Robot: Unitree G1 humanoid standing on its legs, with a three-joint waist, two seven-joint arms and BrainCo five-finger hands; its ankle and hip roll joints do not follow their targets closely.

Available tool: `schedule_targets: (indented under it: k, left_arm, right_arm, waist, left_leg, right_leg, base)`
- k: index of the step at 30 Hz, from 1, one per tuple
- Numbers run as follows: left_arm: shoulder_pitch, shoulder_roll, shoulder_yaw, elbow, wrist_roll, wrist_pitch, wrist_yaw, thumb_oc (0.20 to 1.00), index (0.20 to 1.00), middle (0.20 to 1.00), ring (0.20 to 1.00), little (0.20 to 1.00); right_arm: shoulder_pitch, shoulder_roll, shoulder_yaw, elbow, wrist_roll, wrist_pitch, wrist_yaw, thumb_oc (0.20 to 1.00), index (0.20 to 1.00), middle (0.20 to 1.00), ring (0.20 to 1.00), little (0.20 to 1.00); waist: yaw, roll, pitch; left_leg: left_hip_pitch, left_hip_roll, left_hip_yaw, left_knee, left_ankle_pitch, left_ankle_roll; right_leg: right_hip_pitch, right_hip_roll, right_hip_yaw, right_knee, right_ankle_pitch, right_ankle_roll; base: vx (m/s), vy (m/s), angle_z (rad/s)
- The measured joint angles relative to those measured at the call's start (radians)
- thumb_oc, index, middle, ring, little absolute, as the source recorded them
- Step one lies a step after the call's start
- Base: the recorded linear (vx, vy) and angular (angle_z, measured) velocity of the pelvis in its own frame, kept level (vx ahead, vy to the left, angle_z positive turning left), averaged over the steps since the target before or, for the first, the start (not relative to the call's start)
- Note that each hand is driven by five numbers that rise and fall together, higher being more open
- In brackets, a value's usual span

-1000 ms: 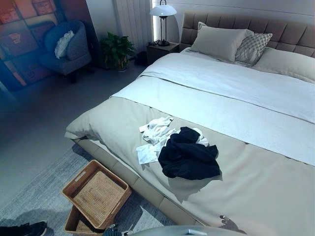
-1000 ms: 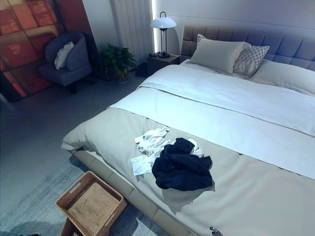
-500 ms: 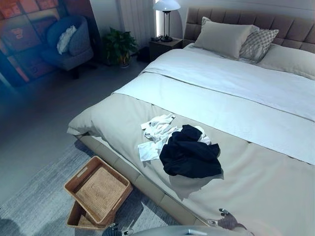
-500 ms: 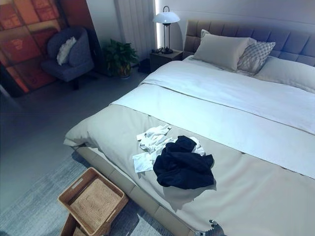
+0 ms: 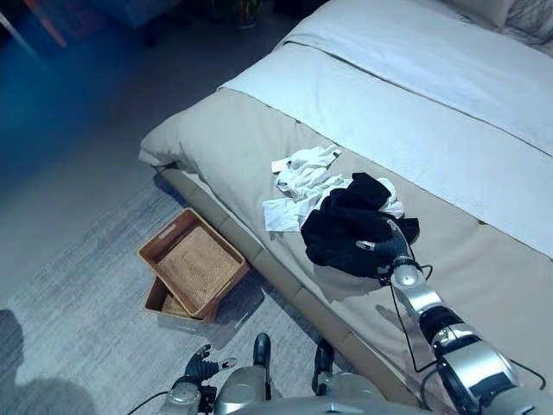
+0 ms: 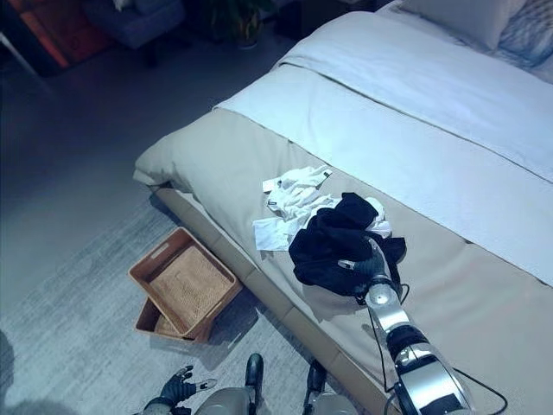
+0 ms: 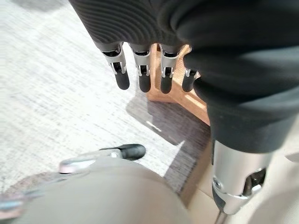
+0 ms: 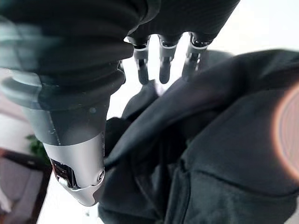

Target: Pick up clothes into the bucket

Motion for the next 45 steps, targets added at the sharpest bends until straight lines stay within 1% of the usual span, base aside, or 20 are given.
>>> schedule_targets:
  k: [4, 7, 10, 12, 14, 17, 18, 20, 21, 25, 28, 33, 35, 36, 37, 38, 39, 40, 42, 45]
  left_arm:
    - [-0.018, 0.014, -0.031, -0.011, -0.022, -0.001, 0.02, 1.0, 1.0, 1.0, 1.0, 1.0]
    - [-0.082, 0.02, -0.057, -0.015, -0.032, -0.002, 0.035, 1.0, 1.0, 1.0, 1.0, 1.0]
    - [-0.119, 0.025, -0.088, -0.026, -0.035, -0.006, 0.054, 1.0, 1.0, 1.0, 1.0, 1.0]
    - [-0.161, 0.023, -0.11, -0.028, -0.042, -0.012, 0.065, 1.0, 1.0, 1.0, 1.0, 1.0]
    - [-0.227, 0.018, -0.152, -0.036, -0.063, -0.013, 0.089, 1.0, 1.0, 1.0, 1.0, 1.0]
    - [-0.326, 0.014, -0.196, -0.084, -0.075, -0.022, 0.112, 1.0, 1.0, 1.0, 1.0, 1.0]
    - [-0.339, 0.012, -0.197, -0.101, -0.081, -0.029, 0.118, 1.0, 1.0, 1.0, 1.0, 1.0]
    - [-0.36, 0.002, -0.203, -0.111, -0.094, -0.031, 0.129, 1.0, 1.0, 1.0, 1.0, 1.0]
    - [-0.376, -0.002, -0.21, -0.115, -0.105, -0.035, 0.135, 1.0, 1.0, 1.0, 1.0, 1.0]
    - [-0.39, -0.005, -0.225, -0.121, -0.107, -0.038, 0.136, 1.0, 1.0, 1.0, 1.0, 1.0]
    - [-0.388, -0.004, -0.225, -0.11, -0.107, -0.038, 0.136, 1.0, 1.0, 1.0, 1.0, 1.0]
    - [-0.373, -0.004, -0.186, -0.091, -0.107, -0.038, 0.135, 1.0, 1.0, 1.0, 1.0, 1.0]
    - [-0.355, 0.007, -0.166, -0.1, -0.107, -0.038, 0.138, 1.0, 1.0, 1.0, 1.0, 1.0]
    - [-0.326, 0.018, -0.135, -0.13, -0.107, -0.039, 0.142, 1.0, 1.0, 1.0, 1.0, 1.0]
    - [-0.318, 0.023, -0.124, -0.136, -0.107, -0.039, 0.141, 1.0, 1.0, 1.0, 1.0, 1.0]
    - [-0.291, 0.028, -0.09, -0.165, -0.107, -0.041, 0.143, 1.0, 1.0, 1.0, 1.0, 1.0]
    - [-0.277, 0.04, -0.074, -0.172, -0.107, -0.045, 0.144, 1.0, 1.0, 1.0, 1.0, 1.0]
    - [-0.25, 0.061, -0.057, -0.198, -0.108, -0.044, 0.144, 1.0, 1.0, 1.0, 1.0, 1.0]
    - [-0.224, 0.092, -0.04, -0.246, -0.108, -0.047, 0.143, 1.0, 1.0, 1.0, 1.0, 1.0]
    - [-0.204, 0.106, -0.021, -0.328, -0.122, -0.044, 0.137, 1.0, 1.0, 1.0, 1.0, 1.0]
  right_arm:
    - [-0.076, 0.003, 0.011, 0.074, -0.012, 0.008, -0.028, 1.0, 1.0, 1.0, 1.0, 1.0]
    - [-0.161, -0.015, 0.016, 0.12, -0.014, 0.017, -0.061, 1.0, 1.0, 1.0, 1.0, 1.0]
    - [-0.226, -0.014, 0.029, 0.197, -0.021, 0.023, -0.079, 1.0, 1.0, 1.0, 1.0, 1.0]
    - [-0.293, -0.019, 0.039, 0.265, -0.034, 0.041, -0.087, 1.0, 1.0, 1.0, 1.0, 1.0]
    - [-0.386, -0.033, 0.092, 0.354, -0.074, 0.066, -0.11, 1.0, 1.0, 1.0, 1.0, 1.0]
    - [-0.466, -0.055, 0.11, 0.377, -0.123, 0.097, -0.151, 1.0, 1.0, 1.0, 1.0, 1.0]
    - [-0.48, -0.061, 0.109, 0.367, -0.131, 0.107, -0.164, 0.586, 0.586, 0.586, 0.586, 0.586]
    - [-0.491, -0.068, 0.11, 0.369, -0.136, 0.114, -0.172, 0.263, 0.263, 0.263, 0.263, 0.263]
    - [-0.509, -0.077, 0.11, 0.371, -0.137, 0.116, -0.179, 0.2, 0.2, 0.2, 0.2, 0.2]
    - [-0.555, -0.115, 0.114, 0.367, -0.137, 0.119, -0.186, 0.2, 0.2, 0.2, 0.2, 0.2]
    - [-0.554, -0.111, 0.113, 0.337, -0.133, 0.118, -0.18, 0.2, 0.2, 0.2, 0.2, 0.2]
    - [-0.539, -0.094, 0.104, 0.159, -0.027, 0.101, -0.169, 0.2, 0.2, 0.2, 0.2, 0.2]
    - [-0.507, -0.109, 0.098, 0.0, 0.012, 0.095, -0.172, 0.2, 0.2, 0.2, 0.2, 0.2]
    - [-0.461, -0.139, 0.088, -0.183, 0.027, 0.072, -0.175, 0.2, 0.2, 0.2, 0.2, 0.2]
    - [-0.449, -0.156, 0.082, -0.25, 0.03, 0.066, -0.175, 0.2, 0.2, 0.2, 0.2, 0.2]
    - [-0.406, -0.192, 0.055, -0.396, 0.03, 0.06, -0.18, 0.2, 0.2, 0.2, 0.2, 0.2]
    - [-0.404, -0.202, 0.048, -0.427, 0.029, 0.037, -0.193, 0.2, 0.2, 0.2, 0.2, 0.2]
    - [-0.403, -0.217, 0.003, -0.484, 0.03, 0.016, -0.205, 0.2, 0.2, 0.2, 0.2, 0.2]
    - [-0.405, -0.245, -0.058, -0.535, 0.03, -0.006, -0.224, 0.2, 0.2, 0.2, 0.2, 0.2]
    - [-0.39, -0.284, -0.129, -0.586, 0.032, -0.016, -0.237, 0.2, 0.2, 0.2, 0.2, 0.2]
  waist:
    - [0.013, -0.004, 0.029]
    - [0.021, -0.005, 0.093]
    - [0.027, -0.007, 0.108]
    - [0.029, -0.008, 0.131]
    - [0.05, -0.008, 0.155]
    - [0.053, -0.008, 0.225]
    - [0.053, -0.007, 0.23]
    - [0.052, -0.008, 0.234]
    - [0.051, -0.006, 0.24]
    - [0.049, -0.008, 0.244]
    - [0.048, -0.008, 0.244]
    - [0.011, -0.018, 0.248]
    - [-0.01, -0.032, 0.252]
    - [-0.01, -0.042, 0.25]
    - [-0.015, -0.046, 0.251]
    - [-0.016, -0.052, 0.251]
    - [-0.019, -0.06, 0.246]
    - [-0.032, -0.074, 0.24]
    - [-0.035, -0.096, 0.223]
    - [-0.036, -0.102, 0.213]
  left_leg:
    - [-0.054, -0.011, -0.003, 0.019, 0.002, 0.002]
    - [-0.107, -0.019, -0.01, 0.046, 0.002, 0.002]
    - [-0.15, -0.025, -0.019, 0.058, 0.002, 0.002]
    - [-0.182, -0.027, -0.023, 0.068, 0.002, 0.002]
    - [-0.242, -0.032, -0.025, 0.097, 0.002, 0.003]
    - [-0.288, -0.037, -0.03, 0.113, 0.005, 0.007]
    - [-0.308, -0.039, -0.028, 0.118, 0.005, 0.007]
    - [-0.324, -0.044, -0.026, 0.126, 0.006, 0.008]
    - [-0.337, -0.047, -0.025, 0.135, 0.006, 0.008]
    - [-0.36, -0.052, -0.022, 0.138, 0.006, 0.008]
    - [-0.357, -0.051, -0.017, 0.138, 0.006, 0.008]
    - [-0.324, -0.045, 0.011, 0.139, 0.006, 0.009]
    - [-0.296, -0.042, 0.032, 0.136, 0.006, 0.009]
    - [-0.272, -0.04, 0.047, 0.132, 0.005, 0.01]
    - [-0.256, -0.038, 0.055, 0.129, 0.005, 0.01]
    - [-0.232, -0.036, 0.065, 0.122, 0.004, 0.011]
    - [-0.22, -0.036, 0.065, 0.122, 0.004, 0.011]
    - [-0.196, -0.031, 0.075, 0.116, -0.003, 0.02]
    - [-0.183, -0.026, 0.087, 0.11, -0.004, 0.019]
    - [-0.146, -0.022, 0.09, 0.096, -0.002, 0.021]
  right_leg:
    - [-0.042, -0.01, -0.005, 0.001, 0.004, 0.004]
    - [-0.079, -0.016, -0.006, 0.001, 0.017, 0.004]
    - [-0.112, -0.022, -0.014, 0.001, 0.018, 0.004]
    - [-0.138, -0.024, -0.019, 0.001, 0.025, 0.002]
    - [-0.191, -0.03, -0.019, 0.014, 0.029, 0.0]
    - [-0.23, -0.035, -0.023, 0.024, 0.037, -0.003]
    - [-0.25, -0.038, -0.022, 0.029, 0.037, -0.003]
    - [-0.269, -0.044, -0.02, 0.039, 0.037, -0.004]
    - [-0.283, -0.047, -0.019, 0.048, 0.037, -0.004]
    - [-0.311, -0.052, -0.009, 0.058, 0.037, -0.004]
    - [-0.312, -0.052, 0.0, 0.058, 0.039, -0.005]
    - [-0.293, -0.047, 0.032, 0.058, 0.057, -0.011]
    - [-0.276, -0.046, 0.052, 0.059, 0.059, -0.011]
    - [-0.262, -0.044, 0.071, 0.058, 0.063, -0.01]
    - [-0.251, -0.042, 0.079, 0.057, 0.064, -0.01]
    - [-0.233, -0.041, 0.091, 0.058, 0.065, -0.009]
    - [-0.224, -0.04, 0.094, 0.057, 0.065, -0.009]
    - [-0.206, -0.034, 0.105, 0.055, 0.065, -0.008]
    - [-0.201, -0.028, 0.12, 0.049, 0.068, -0.004]
    - [-0.166, -0.024, 0.121, 0.035, 0.076, -0.002]
  base:
    - [-0.02, 0.049, 0.04]
    - [-0.03, 0.052, 0.06]
    - [-0.03, 0.051, 0.11]
    - [-0.02, 0.047, 0.07]
    - [-0.01, 0.019, -0.01]
    - [-0.05, 0.068, 0.05]
    - [-0.03, 0.049, 0.01]
    - [-0.03, 0.047, -0.03]
    - [-0.01, 0.03, -0.03]
    - [0.0, 0.032, -0.04]
    - [0.02, 0.036, -0.08]
    - [0.02, 0.027, -0.18]
    - [0.01, 0.005, -0.3]
    - [0.0, -0.007, -0.31]
    - [0.05, -0.026, -0.4]
    - [0.02, -0.015, -0.23]
    - [0.05, -0.038, -0.26]
    - [0.03, -0.028, -0.19]
    - [0.05, -0.041, -0.21]
    - [0.04, -0.063, -0.06]
